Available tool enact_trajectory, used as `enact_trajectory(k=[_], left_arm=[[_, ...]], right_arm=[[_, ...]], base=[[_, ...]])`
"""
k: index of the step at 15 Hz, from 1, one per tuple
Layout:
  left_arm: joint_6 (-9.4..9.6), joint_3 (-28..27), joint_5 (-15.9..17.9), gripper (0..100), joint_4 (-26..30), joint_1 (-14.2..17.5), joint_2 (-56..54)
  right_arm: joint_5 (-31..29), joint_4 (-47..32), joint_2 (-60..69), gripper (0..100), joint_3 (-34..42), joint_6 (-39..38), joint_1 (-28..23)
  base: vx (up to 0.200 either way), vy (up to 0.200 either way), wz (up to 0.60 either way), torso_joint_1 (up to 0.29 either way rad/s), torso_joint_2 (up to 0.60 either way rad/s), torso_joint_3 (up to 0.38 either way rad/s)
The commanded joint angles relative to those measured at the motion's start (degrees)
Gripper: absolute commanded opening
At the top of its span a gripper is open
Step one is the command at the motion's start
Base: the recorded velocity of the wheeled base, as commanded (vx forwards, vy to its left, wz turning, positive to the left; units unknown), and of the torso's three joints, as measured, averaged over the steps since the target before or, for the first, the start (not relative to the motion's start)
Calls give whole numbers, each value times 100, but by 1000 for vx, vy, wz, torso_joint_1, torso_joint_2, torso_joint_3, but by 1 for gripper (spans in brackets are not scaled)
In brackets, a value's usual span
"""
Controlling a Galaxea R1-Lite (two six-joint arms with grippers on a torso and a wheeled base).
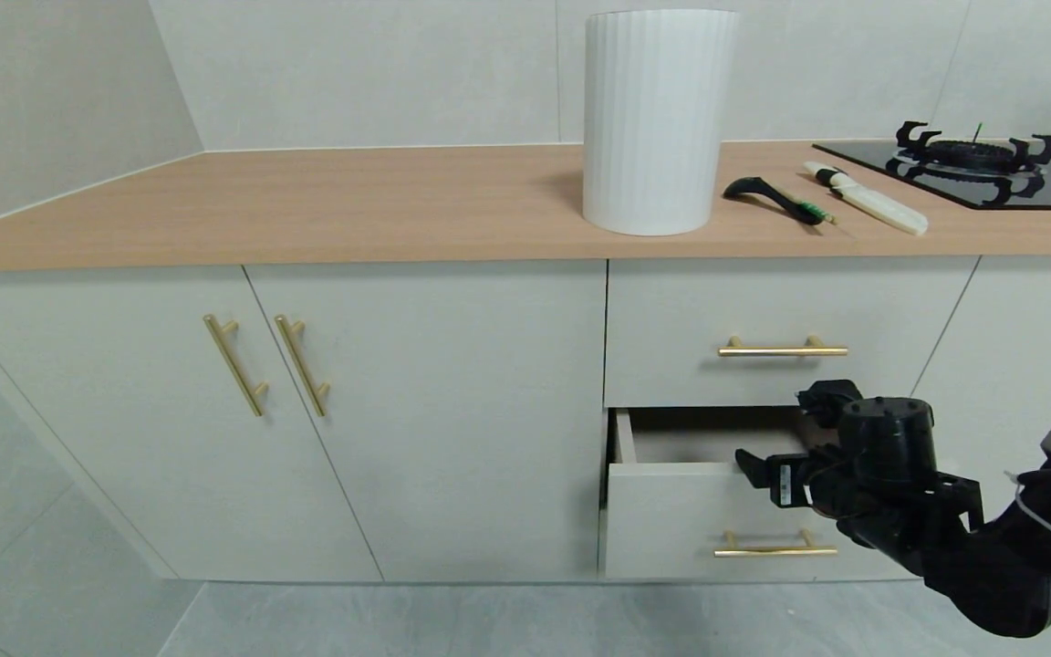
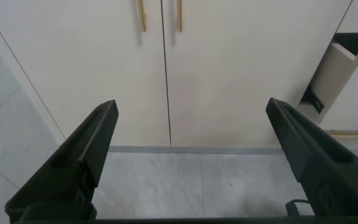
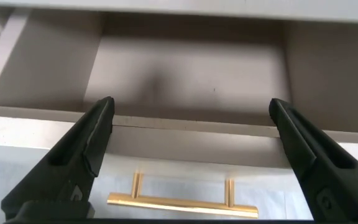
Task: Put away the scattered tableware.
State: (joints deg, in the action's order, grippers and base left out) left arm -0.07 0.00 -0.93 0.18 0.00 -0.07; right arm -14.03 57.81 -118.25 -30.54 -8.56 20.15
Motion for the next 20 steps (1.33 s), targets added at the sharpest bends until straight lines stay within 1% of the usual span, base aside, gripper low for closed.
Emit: enact_trajectory(k=[1,4,7,9,11,14,17,20], left_arm=[[-1,0,-4,100,-1,0,7],[-1,0,-4,100,-1,0,7],[-1,0,-4,100,-1,0,7],[-1,0,-4,100,-1,0,7],[-1,0,-4,100,-1,0,7],[-1,0,-4,100,-1,0,7],[-1,0,-4,100,-1,0,7],[-1,0,-4,100,-1,0,7]], right_arm=[[6,-252,311,100,4,21,6],[67,-1008,628,100,-5,38,24],[305,-1826,1102,100,-31,65,103],[348,-2511,1401,100,-102,74,191],[524,-3460,1832,100,-242,74,358],[718,-4471,2227,100,-400,82,543],[718,-5060,2394,100,-427,399,595],[718,-5473,2412,100,-436,451,727]], base=[[0,0,0,0,0,0],[0,0,0,0,0,0],[0,0,0,0,0,0],[0,0,0,0,0,0],[0,0,0,0,0,0],[0,0,0,0,0,0],[0,0,0,0,0,0],[0,0,0,0,0,0]])
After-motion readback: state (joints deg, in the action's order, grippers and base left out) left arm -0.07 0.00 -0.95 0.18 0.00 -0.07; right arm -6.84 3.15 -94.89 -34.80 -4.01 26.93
